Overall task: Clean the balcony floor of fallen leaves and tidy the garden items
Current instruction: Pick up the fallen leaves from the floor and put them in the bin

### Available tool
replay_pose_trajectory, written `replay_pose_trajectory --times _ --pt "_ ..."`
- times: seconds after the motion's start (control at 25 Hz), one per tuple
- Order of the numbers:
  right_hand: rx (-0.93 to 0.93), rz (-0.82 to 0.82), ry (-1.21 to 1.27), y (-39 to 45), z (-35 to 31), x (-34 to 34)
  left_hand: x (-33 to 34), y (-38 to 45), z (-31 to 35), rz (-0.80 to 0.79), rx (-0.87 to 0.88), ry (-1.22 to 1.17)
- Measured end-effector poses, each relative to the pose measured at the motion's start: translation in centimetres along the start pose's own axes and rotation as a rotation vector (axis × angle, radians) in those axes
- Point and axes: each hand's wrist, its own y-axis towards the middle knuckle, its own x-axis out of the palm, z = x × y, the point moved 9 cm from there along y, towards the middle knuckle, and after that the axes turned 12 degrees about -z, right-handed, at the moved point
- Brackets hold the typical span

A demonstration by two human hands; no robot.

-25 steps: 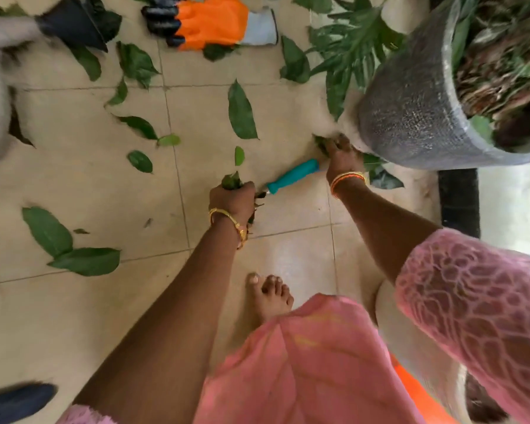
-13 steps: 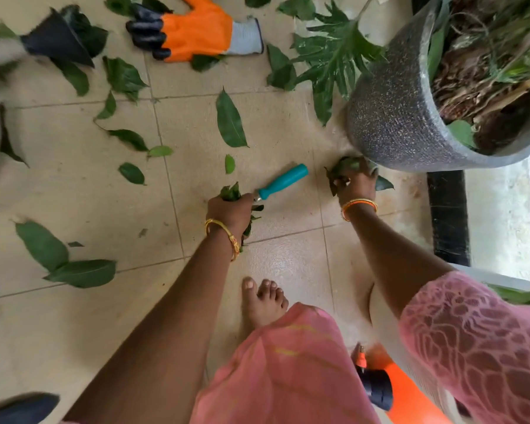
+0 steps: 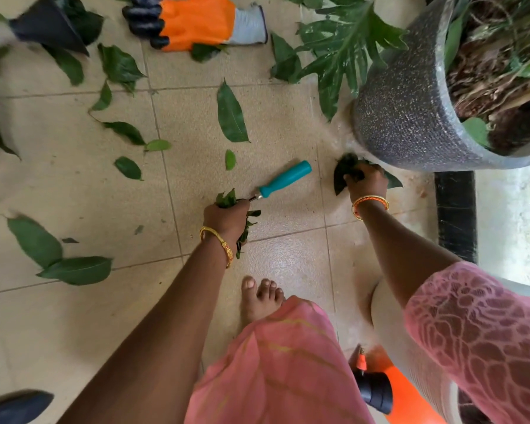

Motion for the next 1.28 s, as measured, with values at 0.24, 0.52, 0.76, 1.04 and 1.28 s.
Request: replay_pose_trajectory --times 0.24,0.52,0.76,1.04,1.28 --pt "0.187 -0.025 0.076 0.1 2.8 -0.3 0.2 0.6 -0.3 0.007 0.009 0.018" --pt "0.169 0.027 0.008 -0.8 1.6 -0.4 0.3 0.9 -0.1 0.029 0.022 0.012" --pt "0.245 0.234 0.49 -5.1 2.2 -2.0 -0.8 -0.7 0.8 0.051 0.04 0.01" --pt "0.432 0.149 0.838 -4.5 0.3 0.8 -1.5 -0.5 -0.1 0.056 0.027 -0.005" --pt "0.486 0.141 0.642 -2.9 -0.7 2.0 -1.6 0.6 -1.4 0.046 0.0 -0.016"
